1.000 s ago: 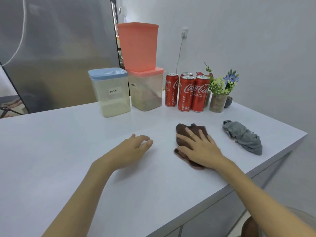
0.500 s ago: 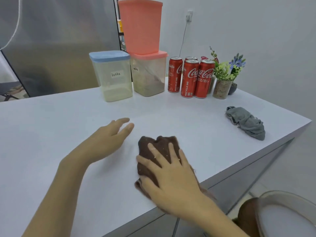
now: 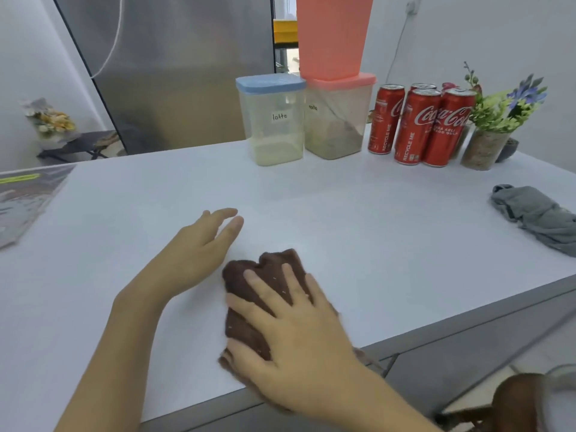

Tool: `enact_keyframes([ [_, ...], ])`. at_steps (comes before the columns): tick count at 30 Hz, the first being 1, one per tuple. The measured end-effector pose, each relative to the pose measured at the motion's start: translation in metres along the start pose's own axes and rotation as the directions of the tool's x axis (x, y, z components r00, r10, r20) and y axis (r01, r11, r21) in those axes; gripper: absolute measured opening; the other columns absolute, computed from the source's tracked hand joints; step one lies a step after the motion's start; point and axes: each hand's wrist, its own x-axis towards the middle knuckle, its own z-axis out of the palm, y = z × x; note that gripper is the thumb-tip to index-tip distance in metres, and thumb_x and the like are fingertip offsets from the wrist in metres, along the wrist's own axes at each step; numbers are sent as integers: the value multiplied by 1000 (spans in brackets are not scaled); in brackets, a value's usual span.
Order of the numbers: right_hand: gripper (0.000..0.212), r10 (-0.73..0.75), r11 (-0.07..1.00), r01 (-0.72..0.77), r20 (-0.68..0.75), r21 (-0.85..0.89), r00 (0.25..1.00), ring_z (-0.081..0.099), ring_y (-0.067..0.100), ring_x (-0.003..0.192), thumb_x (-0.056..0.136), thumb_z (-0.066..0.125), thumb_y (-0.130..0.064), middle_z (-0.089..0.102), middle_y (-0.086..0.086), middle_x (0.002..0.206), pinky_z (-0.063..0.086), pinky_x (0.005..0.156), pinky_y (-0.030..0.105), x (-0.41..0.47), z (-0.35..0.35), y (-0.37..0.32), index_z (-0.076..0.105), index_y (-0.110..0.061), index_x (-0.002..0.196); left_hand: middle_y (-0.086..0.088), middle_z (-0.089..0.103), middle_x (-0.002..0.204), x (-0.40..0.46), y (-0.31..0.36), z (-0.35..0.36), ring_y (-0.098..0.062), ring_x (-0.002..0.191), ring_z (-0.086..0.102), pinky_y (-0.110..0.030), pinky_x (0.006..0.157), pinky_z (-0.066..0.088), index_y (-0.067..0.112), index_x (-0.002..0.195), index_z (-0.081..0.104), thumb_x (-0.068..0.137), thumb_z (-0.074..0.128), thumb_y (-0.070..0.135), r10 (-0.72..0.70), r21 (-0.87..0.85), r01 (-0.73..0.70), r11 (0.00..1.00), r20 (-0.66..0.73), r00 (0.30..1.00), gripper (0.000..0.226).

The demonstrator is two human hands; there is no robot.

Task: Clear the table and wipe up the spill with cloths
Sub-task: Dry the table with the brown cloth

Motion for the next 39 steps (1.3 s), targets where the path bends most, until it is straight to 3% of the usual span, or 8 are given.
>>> enact_keyframes([
  [4, 58, 121, 993, -121, 150, -6, 981, -8, 18, 146, 82, 31, -72, 2, -27, 155, -8, 117, 39, 15, -19, 37, 20, -59, 138, 8, 32, 151, -6, -14, -6, -6, 144, 10, -31, 111, 18, 36, 140, 36, 95, 30, 53, -18, -12, 18, 1000, -3, 1000, 49],
  [8, 59, 231, 973, -225, 240, -53, 943, -17, 36, 143, 86, 27, -71, -7, -13, 159, -14, 113, 54, 83, -2, 32, 15, -54, 142, 6, 31, 152, -6, -17, -10, -10, 145, 11, -33, 113, 17, 31, 142, 35, 97, 30, 48, -19, 10, 20, 1000, -59, 998, 49],
  [11, 53, 38, 999, -35, 264, -16, 964, -20, 46, 139, 89, 29, -67, -10, -13, 158, -18, 108, 60, 86, 17, -9, 21, -54, 140, 5, 33, 151, 6, -13, -14, -11, 145, 10, -32, 113, 15, 26, 143, 36, 99, 31, 45, 33, 42, -29, 999, -108, 994, 49],
  [15, 49, -155, 987, 138, 230, 88, 961, -21, 34, 142, 88, 36, -65, -4, -23, 156, -20, 110, 54, 39, 7, -20, 24, -60, 135, 6, 28, 153, 28, -5, -21, -13, 146, 6, -35, 115, 14, 25, 144, 32, 98, 28, 46, 89, 160, -76, 984, -75, 993, 50],
  [22, 60, 269, 963, -245, 310, -116, 912, -15, 29, 145, 82, 32, -76, -10, -19, 157, -9, 116, 49, 102, -25, 99, 11, -63, 136, 6, 27, 154, 49, -8, -22, -12, 146, 1, -34, 114, 13, 24, 146, 30, 99, 26, 46, 57, 181, -57, 982, 7, 998, 52],
  [28, 63, 371, 925, -339, 215, -173, 903, -8, 37, 144, 84, 26, -74, -2, -11, 159, -5, 115, 52, 204, 5, 125, 13, -54, 142, 6, 26, 154, 65, -12, -11, -14, 146, 1, -34, 115, 13, 22, 146, 28, 99, 26, 46, 26, 180, -29, 983, 18, 999, 53],
  [34, 58, 51, 996, -28, 279, -85, 959, -7, 35, 145, 87, 19, -68, -3, -14, 159, -4, 116, 51, 186, 25, 67, 10, -54, 143, -3, 42, 141, 69, -12, -4, -19, 137, 24, -30, 106, 24, 18, 141, 35, 100, 30, 38, 74, 222, -59, 973, -60, 995, 46],
  [39, 56, -163, 985, 169, 379, 15, 911, -22, 32, 143, 87, 29, -70, -14, -21, 156, -12, 114, 52, 91, 0, 34, 11, -60, 139, 2, 25, 155, 60, -12, -9, -18, 146, 7, -37, 116, 14, 21, 148, 24, 99, 26, 45, 27, 239, -12, 971, -59, 998, 54],
])
